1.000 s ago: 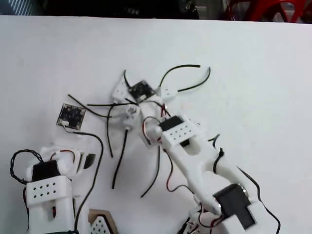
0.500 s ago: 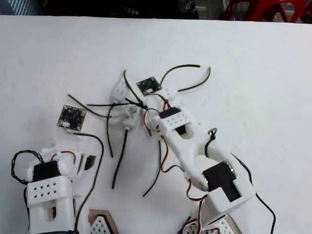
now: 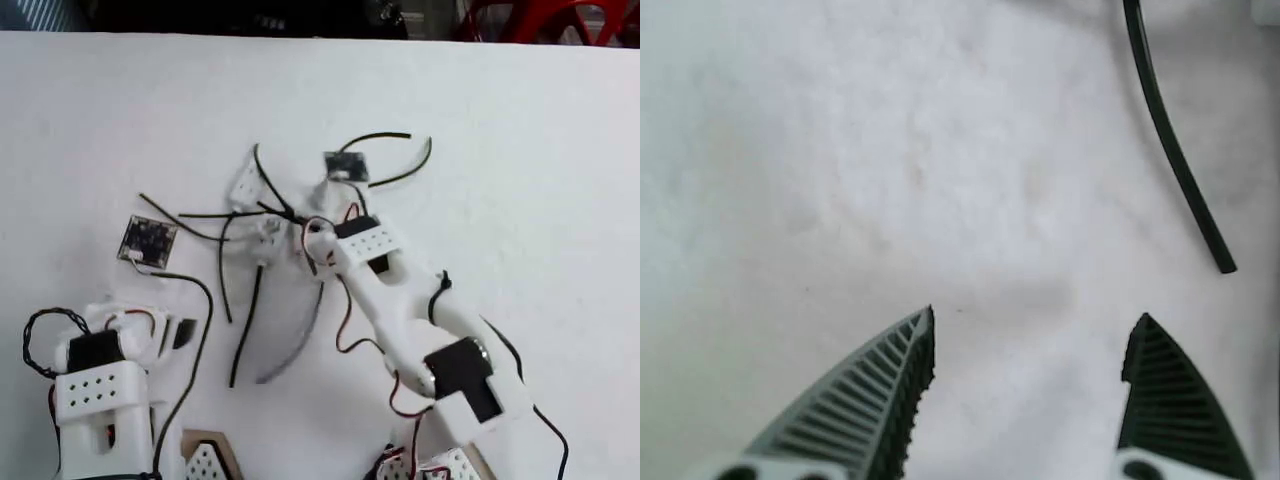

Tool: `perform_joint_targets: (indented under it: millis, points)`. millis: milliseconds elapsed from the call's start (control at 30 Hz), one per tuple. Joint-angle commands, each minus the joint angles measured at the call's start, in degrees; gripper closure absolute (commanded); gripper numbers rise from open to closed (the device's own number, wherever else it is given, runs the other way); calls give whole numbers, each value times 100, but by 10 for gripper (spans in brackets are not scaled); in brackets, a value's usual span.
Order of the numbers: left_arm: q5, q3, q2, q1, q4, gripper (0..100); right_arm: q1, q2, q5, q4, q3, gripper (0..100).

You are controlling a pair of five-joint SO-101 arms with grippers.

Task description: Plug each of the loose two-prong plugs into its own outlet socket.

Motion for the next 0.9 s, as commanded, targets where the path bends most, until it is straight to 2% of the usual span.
perform_joint_targets:
  millis: [0,133,500,867]
  points:
    - [-35,-18,-92,-40,-105,699,136,-910,-1143,48,-70,981]
    - [-35,-18,-92,-40,-105,699,338,-1569,-1767,92,-35,981]
    - [-35,-18,-92,-40,-105,699,954,-3029,-2673,646,519,981]
    - [-35,-18,-92,-40,-105,699,1701,-4655,-2998,1174,738,980]
